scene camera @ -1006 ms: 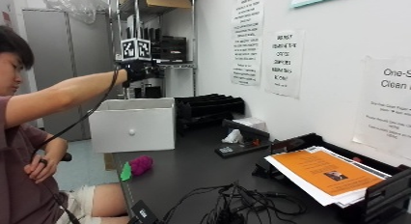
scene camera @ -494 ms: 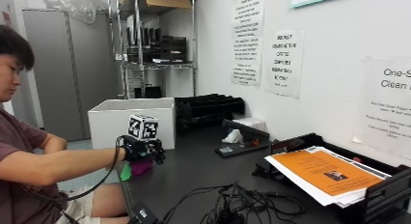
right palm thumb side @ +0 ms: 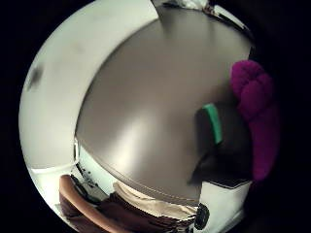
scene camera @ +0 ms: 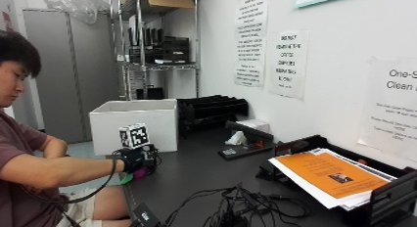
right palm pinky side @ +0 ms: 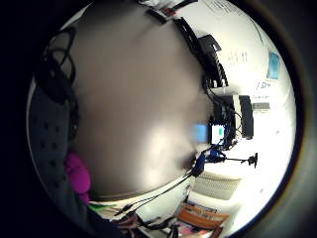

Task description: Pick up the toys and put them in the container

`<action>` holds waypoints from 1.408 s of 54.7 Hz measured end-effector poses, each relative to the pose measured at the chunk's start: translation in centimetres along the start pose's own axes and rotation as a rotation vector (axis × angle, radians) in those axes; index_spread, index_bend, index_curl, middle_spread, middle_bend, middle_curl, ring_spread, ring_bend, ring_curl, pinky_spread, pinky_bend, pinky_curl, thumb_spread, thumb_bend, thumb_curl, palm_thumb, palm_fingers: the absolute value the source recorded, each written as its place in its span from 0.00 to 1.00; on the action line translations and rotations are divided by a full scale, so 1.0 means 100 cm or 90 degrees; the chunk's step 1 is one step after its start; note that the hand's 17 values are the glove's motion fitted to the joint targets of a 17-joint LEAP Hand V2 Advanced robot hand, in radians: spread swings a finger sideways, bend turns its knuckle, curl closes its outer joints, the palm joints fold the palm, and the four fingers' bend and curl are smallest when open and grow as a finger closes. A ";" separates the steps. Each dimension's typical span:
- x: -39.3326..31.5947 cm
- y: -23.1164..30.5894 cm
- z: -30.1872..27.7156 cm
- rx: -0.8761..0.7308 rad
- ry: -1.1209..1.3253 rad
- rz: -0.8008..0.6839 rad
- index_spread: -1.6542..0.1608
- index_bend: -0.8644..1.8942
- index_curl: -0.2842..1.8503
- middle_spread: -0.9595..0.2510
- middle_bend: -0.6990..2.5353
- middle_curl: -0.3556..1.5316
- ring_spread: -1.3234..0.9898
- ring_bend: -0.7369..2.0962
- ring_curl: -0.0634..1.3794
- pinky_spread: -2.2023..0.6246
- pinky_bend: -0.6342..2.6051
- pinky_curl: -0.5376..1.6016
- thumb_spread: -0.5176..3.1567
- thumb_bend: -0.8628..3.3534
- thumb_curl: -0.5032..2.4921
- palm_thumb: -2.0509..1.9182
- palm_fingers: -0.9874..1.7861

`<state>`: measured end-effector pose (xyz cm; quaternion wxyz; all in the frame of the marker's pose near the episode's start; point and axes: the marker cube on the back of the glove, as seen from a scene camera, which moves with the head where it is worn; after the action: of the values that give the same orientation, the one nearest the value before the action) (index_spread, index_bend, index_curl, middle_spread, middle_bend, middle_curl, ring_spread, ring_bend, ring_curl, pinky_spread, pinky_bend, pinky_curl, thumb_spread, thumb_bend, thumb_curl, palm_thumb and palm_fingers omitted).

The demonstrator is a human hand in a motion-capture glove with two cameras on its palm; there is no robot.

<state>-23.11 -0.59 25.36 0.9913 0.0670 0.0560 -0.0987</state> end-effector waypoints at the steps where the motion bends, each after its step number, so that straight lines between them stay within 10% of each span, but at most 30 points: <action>1: 0.000 -0.002 0.000 0.005 -0.008 -0.002 0.85 0.39 0.15 0.71 0.47 0.43 0.45 0.71 0.46 0.66 0.59 0.44 0.54 0.22 0.27 0.55 0.66; 44: 0.010 -0.038 -0.010 -0.055 -0.169 -0.025 0.80 0.72 0.35 0.62 0.60 0.61 0.41 0.74 0.53 0.64 0.52 0.46 0.35 0.25 0.46 0.66 0.75; 77: -0.030 -0.119 -0.327 0.101 -0.057 -0.088 0.82 0.69 0.43 0.63 0.60 0.64 0.42 0.75 0.54 0.64 0.52 0.49 0.28 0.25 0.56 0.65 0.74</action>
<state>-31.61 -6.90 -7.97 0.9752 0.1367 0.0081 -0.1742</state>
